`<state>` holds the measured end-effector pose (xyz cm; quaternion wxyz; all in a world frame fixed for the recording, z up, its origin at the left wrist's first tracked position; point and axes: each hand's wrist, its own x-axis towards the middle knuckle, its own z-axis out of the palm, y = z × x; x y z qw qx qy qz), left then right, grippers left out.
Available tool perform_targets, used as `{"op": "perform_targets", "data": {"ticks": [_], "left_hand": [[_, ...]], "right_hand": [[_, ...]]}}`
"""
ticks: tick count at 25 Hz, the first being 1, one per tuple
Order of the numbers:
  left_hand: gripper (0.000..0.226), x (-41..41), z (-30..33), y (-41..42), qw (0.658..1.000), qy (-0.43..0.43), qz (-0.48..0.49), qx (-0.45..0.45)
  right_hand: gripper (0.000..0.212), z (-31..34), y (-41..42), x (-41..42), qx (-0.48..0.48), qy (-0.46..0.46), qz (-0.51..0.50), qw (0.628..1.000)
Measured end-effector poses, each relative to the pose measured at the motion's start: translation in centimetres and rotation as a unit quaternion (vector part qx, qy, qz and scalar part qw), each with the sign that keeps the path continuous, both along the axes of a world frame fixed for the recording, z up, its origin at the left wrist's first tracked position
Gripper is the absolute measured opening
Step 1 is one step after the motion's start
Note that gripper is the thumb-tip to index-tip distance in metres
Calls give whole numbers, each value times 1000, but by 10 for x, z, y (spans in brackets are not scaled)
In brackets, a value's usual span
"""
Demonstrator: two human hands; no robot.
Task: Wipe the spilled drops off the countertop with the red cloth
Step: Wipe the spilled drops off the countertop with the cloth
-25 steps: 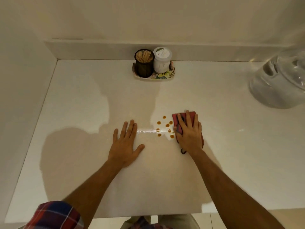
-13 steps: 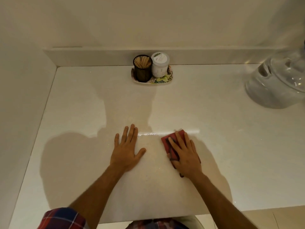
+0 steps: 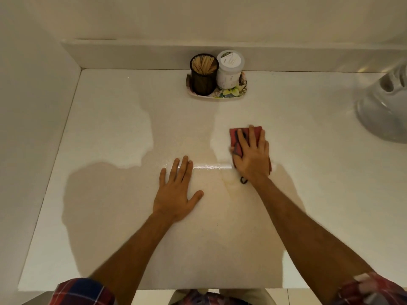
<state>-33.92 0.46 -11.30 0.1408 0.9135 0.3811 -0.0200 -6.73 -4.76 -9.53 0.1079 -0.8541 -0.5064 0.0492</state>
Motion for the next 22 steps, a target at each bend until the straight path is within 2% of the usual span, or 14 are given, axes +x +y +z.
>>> {"op": "perform_targets", "data": {"ticks": [4, 7, 10, 16, 19, 22], "left_hand": [[91, -1, 0, 0, 1000, -2, 2, 4], [92, 0, 4, -2, 1000, 4, 3, -4], [92, 1, 10, -3, 1000, 20, -2, -8], [91, 0, 14, -2, 999, 32, -10, -8], [92, 0, 11, -2, 1000, 29, -10, -5], [93, 0, 8, -1, 999, 30, -7, -6]], "right_hand": [[70, -9, 5, -57, -14, 5, 108, 994], [76, -16, -36, -89, -38, 16, 158, 987], [81, -15, -100, -89, -61, 11, 166, 984], [73, 3, -165, -10, -90, 19, 66, 994], [70, 5, -147, 22, -88, 4, 3, 996], [69, 2, -96, 31, -85, -8, -103, 991]]}}
